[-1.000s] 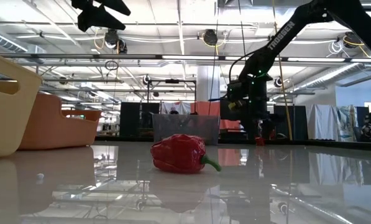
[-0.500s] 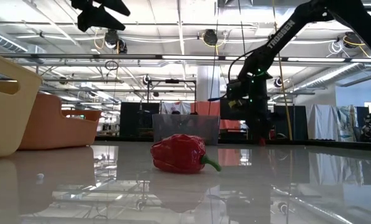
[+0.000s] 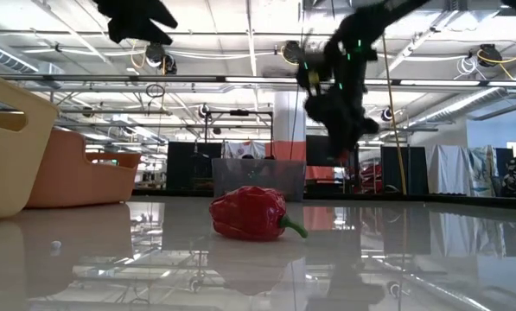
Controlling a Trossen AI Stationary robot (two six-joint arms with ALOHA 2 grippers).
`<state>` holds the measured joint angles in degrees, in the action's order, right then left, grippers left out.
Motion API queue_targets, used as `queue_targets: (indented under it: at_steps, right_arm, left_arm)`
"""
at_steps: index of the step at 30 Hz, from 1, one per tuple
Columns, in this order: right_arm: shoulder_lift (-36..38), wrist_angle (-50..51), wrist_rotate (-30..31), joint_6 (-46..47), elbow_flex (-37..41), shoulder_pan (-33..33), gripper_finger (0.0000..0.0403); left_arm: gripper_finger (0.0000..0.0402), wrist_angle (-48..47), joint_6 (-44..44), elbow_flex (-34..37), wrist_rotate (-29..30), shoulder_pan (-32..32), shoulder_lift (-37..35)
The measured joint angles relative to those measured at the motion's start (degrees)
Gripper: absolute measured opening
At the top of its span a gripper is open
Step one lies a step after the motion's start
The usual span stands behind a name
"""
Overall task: Sort produce into baskets
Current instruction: Put the red bell pepper into the yellow bin
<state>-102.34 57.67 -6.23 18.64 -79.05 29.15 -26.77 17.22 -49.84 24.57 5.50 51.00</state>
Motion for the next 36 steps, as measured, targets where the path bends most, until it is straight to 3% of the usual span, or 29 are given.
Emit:
queue_targets:
  at_steps: [8,16,25,31,36]
  right_arm:
    - [1.2,-9.0,-0.3,-8.7,0.0,-20.2,0.0102]
    - [-3.3,-32.8,-0.3,-18.0,0.0,-33.9,0.0102]
    - [-12.2,-60.8,-2.9,-23.1,0.0,-40.7,0.0102]
    - [-16.9,-76.1,-7.2,-26.1,0.0,-41.3,0.0102]
    - [-22.1,-93.8,-7.2,-26.7,-0.2,-43.5,0.0102]
  left_arm:
    - [0.0242,-6.8,-1.2,0.0,2.0,-0.2,0.0]
    - [0.0242,-11.9,-5.9,0.0,2.9,-0.2,0.0]
    - [0.0242,-13.3,-9.6,0.0,1.6,-0.3,0.0]
    - [0.0242,-13.3,-5.4,0.0,-1.4,-0.2,0.0]
    - [0.0242,-13.4,2.3,0.0,-3.7,-0.2,0.0]
